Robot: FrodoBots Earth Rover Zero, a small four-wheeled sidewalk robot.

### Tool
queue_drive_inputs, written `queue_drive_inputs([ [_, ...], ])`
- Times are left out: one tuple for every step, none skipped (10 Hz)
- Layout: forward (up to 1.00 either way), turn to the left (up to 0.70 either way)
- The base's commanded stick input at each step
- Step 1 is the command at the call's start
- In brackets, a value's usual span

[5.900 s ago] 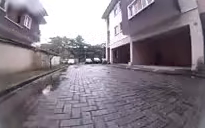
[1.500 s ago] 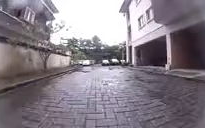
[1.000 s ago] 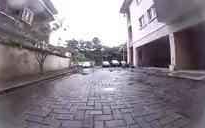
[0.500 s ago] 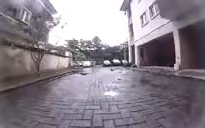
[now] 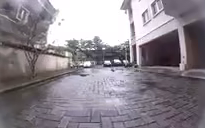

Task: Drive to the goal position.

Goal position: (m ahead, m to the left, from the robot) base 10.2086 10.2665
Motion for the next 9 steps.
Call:
queue_drive_inputs([
  [0.85, 0.0],
  [0.85, 0.0],
  [0.85, 0.0],
  [0.85, 0.0],
  [0.85, 0.0],
  [0.85, 0.0],
  [0.85, 0.0],
  [0.85, 0.0],
  [0.85, 0.0],
])
